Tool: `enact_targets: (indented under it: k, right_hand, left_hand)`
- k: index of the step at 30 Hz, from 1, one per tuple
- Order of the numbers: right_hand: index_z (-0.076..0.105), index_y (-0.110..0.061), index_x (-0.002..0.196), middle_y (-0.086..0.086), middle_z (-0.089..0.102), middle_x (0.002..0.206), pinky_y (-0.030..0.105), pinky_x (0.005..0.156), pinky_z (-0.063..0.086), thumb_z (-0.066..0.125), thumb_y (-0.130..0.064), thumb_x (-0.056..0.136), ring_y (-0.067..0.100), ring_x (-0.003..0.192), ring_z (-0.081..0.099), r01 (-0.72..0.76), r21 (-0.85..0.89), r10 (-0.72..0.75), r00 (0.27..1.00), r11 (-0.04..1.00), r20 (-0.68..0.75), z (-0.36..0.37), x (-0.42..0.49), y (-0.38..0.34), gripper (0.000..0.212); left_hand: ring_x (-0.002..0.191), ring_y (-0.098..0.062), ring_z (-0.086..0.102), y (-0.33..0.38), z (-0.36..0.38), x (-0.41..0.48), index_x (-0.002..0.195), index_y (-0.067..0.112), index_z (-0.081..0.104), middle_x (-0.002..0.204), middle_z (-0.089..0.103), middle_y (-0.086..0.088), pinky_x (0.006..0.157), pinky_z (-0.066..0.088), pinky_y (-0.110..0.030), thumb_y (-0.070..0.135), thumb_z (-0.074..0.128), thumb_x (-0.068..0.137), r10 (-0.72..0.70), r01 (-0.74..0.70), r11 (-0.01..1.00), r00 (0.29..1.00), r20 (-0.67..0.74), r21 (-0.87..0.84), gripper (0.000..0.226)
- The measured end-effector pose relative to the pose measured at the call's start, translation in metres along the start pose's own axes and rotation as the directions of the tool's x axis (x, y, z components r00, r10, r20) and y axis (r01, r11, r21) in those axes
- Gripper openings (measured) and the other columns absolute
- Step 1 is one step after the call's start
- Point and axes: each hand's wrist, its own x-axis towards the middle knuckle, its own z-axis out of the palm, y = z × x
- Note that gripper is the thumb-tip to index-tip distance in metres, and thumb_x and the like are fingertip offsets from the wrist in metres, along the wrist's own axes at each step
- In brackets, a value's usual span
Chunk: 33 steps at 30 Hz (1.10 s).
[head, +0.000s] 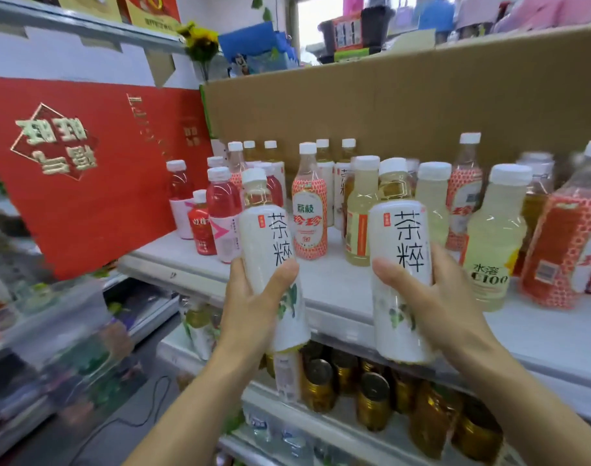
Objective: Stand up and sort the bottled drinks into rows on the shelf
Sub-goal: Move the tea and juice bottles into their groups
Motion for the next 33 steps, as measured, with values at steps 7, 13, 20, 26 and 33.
enact_targets:
  k: [7,13,20,26,33]
  right_hand:
    - [0.049,-0.03,0.112,-0.012,0.065,0.099,0.026,0.064,0.05,0.072,-0.048,0.078,0.004,0.085,0.064,0.063,-0.021,-0.064,0.995,0.998,-0.073,0.036,0.046,0.003,0.044]
    - [0.042,-0.028,0.114,-0.014,0.06,0.097,0.012,0.058,0.048,0.074,-0.039,0.08,-0.014,0.08,0.06,0.09,-0.042,-0.093,0.993,0.995,-0.078,0.063,0.072,0.01,0.048]
    - [0.039,-0.039,0.111,-0.017,0.06,0.104,0.012,0.068,0.051,0.079,-0.039,0.075,-0.014,0.09,0.06,0.06,-0.116,-0.074,0.991,0.991,-0.116,0.092,0.077,0.019,0.054]
    - [0.035,-0.027,0.123,-0.017,0.056,0.103,0.009,0.067,0.047,0.079,-0.048,0.064,-0.012,0.088,0.059,0.029,-0.283,-0.099,0.966,0.959,-0.237,0.098,0.073,-0.001,0.076]
    - [0.051,-0.019,0.131,-0.008,0.049,0.12,0.035,0.087,0.042,0.054,-0.04,0.092,0.016,0.11,0.046,0.43,-0.721,-0.727,0.671,0.543,-0.147,0.109,0.089,-0.098,0.045]
  left_hand:
    - [0.108,-0.007,0.065,-0.018,0.001,0.071,0.132,0.03,0.041,0.121,0.065,0.009,0.089,0.055,-0.032,0.036,0.084,0.075,0.128,-0.127,0.992,0.992,-0.018,0.015,0.071]
    - [0.099,0.008,0.064,-0.035,0.011,0.112,0.134,0.025,0.035,0.119,0.062,0.01,0.083,0.056,-0.016,0.013,0.079,0.081,0.162,-0.162,0.987,0.984,0.072,-0.002,0.071]
    - [0.102,0.004,0.065,-0.048,0.007,0.14,0.129,0.028,0.036,0.125,0.06,0.003,0.084,0.055,-0.017,0.013,0.08,0.081,0.149,-0.152,0.988,0.957,0.25,-0.007,0.066]
    - [0.129,-0.012,0.046,-0.042,-0.021,0.154,0.128,0.051,0.031,0.132,0.044,0.019,0.107,0.045,-0.045,0.059,0.078,0.065,0.166,-0.248,0.947,0.922,0.349,0.204,0.079]
    - [0.111,-0.015,0.052,0.037,-0.053,0.22,0.138,0.023,0.047,0.12,0.051,0.007,0.1,0.045,-0.043,0.038,0.054,0.093,0.632,-0.729,0.572,0.684,0.365,0.375,0.048]
